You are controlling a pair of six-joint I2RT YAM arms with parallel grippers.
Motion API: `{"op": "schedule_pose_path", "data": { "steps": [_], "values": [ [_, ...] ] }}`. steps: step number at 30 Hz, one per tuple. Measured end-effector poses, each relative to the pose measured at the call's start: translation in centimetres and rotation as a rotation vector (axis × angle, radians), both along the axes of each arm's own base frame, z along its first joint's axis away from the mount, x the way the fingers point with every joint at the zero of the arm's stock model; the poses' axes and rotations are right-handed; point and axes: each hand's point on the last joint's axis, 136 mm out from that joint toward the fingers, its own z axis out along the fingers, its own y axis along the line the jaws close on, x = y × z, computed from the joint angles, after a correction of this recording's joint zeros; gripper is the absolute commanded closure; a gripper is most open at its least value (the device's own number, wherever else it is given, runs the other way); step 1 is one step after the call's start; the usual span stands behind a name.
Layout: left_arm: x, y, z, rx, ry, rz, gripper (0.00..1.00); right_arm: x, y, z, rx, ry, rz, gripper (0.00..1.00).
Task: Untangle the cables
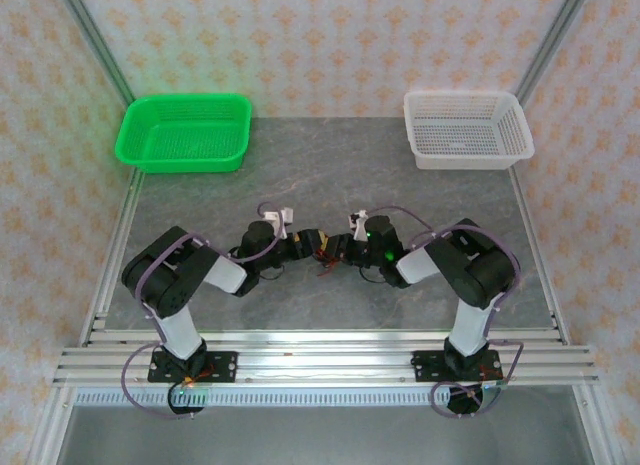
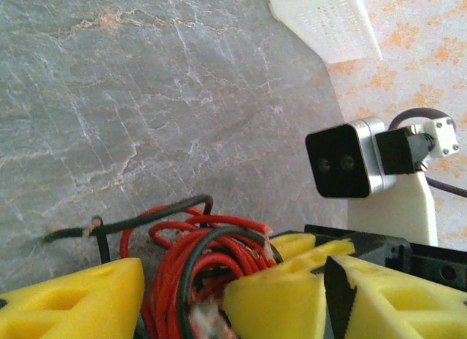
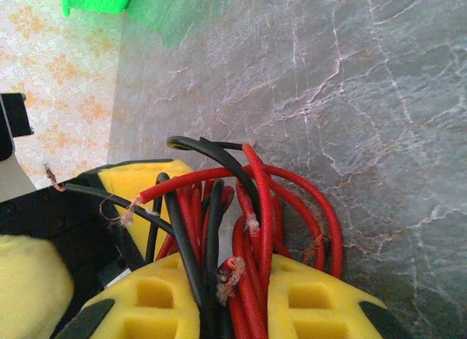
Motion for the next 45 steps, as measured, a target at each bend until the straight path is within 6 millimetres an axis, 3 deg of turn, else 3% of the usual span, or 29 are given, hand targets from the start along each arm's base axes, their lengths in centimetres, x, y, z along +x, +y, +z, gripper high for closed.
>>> {"op": "schedule_pose_path", "data": {
  "steps": [11,15,22,28,37,45],
  "values": [
    [2.4,-0.7,-1.8,0.064,0.001,0.014,0.57,0.0,0.1,-0.4,-0.011,0.011,0.002,1.0],
    [2.4,-0.5,-2.0,0.069,0.004,0.022,0.55,0.1,0.1,-0.6,-0.018,0.017,0.0,1.0],
    [0.1,1.7,-1.0,0.112,-0.014,0.055,0.37,0.4,0.4,-0.5,-0.026,0.018,0.005,1.0],
    [-0.3,2.2,1.5,0.123,-0.079,0.057,0.39,0.5,0.5,-0.5,-0.03,0.016,0.005,1.0],
    [-1.2,2.3,-2.6,0.177,0.017,0.028,0.43,0.6,0.5,-0.5,-0.032,0.018,0.004,1.0],
    [-0.8,1.5,-2.2,0.118,-0.006,0.016,0.42,0.5,0.5,-0.6,-0.033,0.02,0.005,1.0]
  ]
}}
